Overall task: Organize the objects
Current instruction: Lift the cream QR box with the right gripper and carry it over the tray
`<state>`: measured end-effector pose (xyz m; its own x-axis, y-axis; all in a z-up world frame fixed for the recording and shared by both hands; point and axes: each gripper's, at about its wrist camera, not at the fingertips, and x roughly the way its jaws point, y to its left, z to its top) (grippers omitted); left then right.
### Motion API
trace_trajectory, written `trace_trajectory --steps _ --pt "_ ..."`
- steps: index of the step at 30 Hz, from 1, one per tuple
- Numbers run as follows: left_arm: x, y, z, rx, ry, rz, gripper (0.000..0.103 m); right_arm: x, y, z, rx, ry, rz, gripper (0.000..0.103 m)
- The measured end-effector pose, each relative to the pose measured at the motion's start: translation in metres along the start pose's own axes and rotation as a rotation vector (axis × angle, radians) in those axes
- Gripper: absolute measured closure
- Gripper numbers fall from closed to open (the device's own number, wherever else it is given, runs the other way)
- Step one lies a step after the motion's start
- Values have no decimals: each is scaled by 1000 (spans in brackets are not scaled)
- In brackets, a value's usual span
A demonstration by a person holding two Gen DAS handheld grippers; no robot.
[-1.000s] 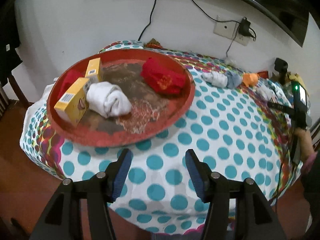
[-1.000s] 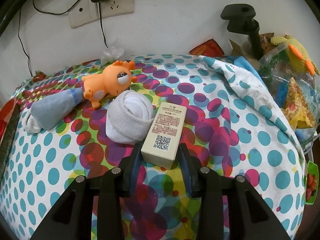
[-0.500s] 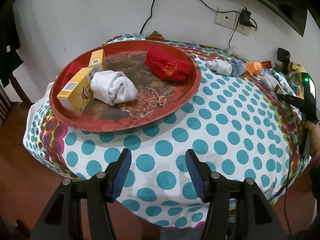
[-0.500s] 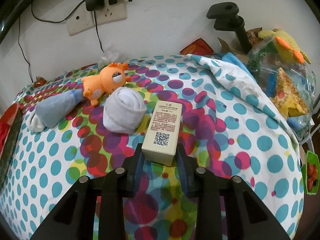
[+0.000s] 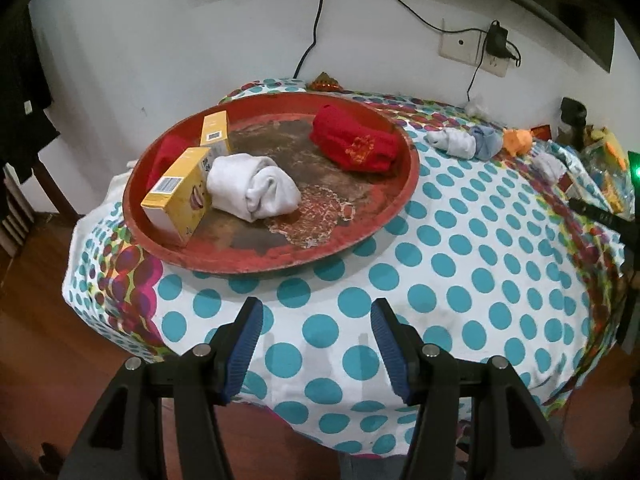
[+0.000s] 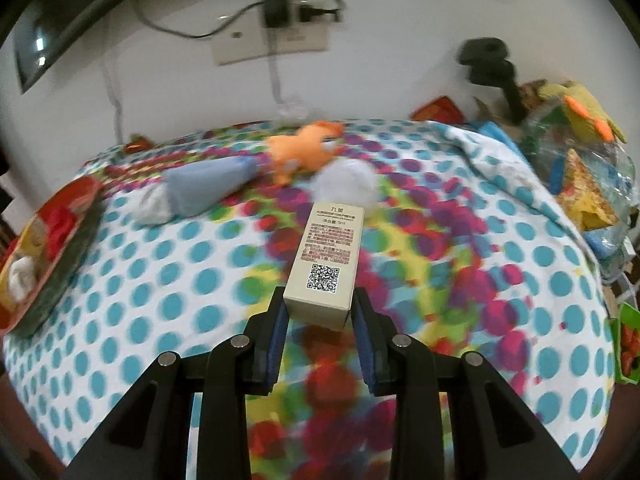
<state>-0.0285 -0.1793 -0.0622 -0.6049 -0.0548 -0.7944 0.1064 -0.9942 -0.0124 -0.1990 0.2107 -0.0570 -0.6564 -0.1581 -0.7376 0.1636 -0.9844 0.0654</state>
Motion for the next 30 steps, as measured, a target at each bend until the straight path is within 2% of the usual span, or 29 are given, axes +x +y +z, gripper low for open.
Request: trace_trajectory --steps 5,10,20,30 --pt "-2 4 1 3 -3 19 45 -6 49 -1 -88 -4 66 73" --pt "-2 15 2 -38 1 0 45 -12 102 3 -175 -8 151 73" --pt "-3 38 3 -81 12 18 45 -15 210 10 -343 -3 288 73" --pt "-2 58 3 -117 22 16 45 1 292 10 -451 24 357 73"
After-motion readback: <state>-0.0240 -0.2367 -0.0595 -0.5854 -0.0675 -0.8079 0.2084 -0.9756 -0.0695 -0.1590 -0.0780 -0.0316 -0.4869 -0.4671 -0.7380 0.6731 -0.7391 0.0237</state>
